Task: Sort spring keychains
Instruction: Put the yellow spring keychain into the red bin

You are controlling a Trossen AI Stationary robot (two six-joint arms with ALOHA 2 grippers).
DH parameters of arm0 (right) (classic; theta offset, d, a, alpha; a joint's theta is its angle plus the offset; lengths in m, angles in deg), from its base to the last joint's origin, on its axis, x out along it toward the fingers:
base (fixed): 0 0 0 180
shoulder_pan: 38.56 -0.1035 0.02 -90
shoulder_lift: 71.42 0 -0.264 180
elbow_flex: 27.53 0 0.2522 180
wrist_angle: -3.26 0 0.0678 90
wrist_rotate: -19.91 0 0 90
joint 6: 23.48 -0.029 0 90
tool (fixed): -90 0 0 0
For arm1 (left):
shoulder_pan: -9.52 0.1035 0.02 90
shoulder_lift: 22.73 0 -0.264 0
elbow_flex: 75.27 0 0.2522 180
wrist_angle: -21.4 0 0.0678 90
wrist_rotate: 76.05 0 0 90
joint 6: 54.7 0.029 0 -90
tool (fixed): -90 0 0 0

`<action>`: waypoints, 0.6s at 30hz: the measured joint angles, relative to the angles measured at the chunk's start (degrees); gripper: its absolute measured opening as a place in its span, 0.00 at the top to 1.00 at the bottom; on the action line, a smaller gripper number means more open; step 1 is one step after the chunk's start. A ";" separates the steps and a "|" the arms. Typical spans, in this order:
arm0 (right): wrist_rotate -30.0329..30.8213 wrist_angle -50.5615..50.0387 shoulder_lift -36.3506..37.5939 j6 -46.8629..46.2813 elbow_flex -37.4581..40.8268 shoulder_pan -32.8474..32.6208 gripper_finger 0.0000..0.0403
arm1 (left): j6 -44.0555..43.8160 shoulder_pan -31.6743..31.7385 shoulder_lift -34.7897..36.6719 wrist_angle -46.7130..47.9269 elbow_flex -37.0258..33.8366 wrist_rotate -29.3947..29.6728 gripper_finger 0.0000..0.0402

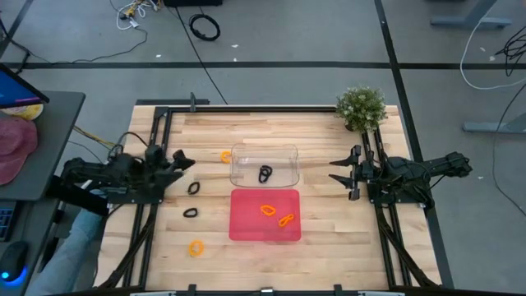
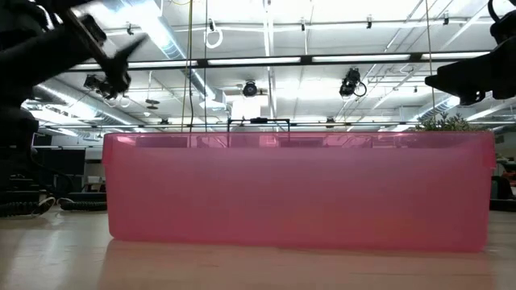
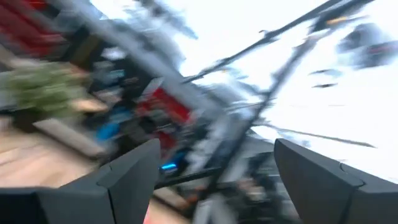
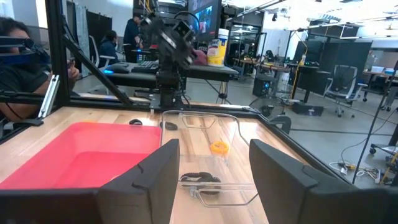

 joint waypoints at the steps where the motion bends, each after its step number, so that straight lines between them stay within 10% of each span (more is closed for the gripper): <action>1: -0.01 -0.01 0.00 0.00 0.00 0.01 0.51 | -0.34 -0.42 0.00 -2.89 0.00 -2.21 0.20; 10: -0.01 0.01 0.00 0.00 0.00 0.00 0.51 | 8.22 -15.71 -4.80 -28.51 0.13 -11.92 0.20; 18: 0.01 0.01 0.00 0.00 -0.02 0.01 0.51 | 29.75 -36.50 -32.78 -26.79 19.40 -21.40 0.20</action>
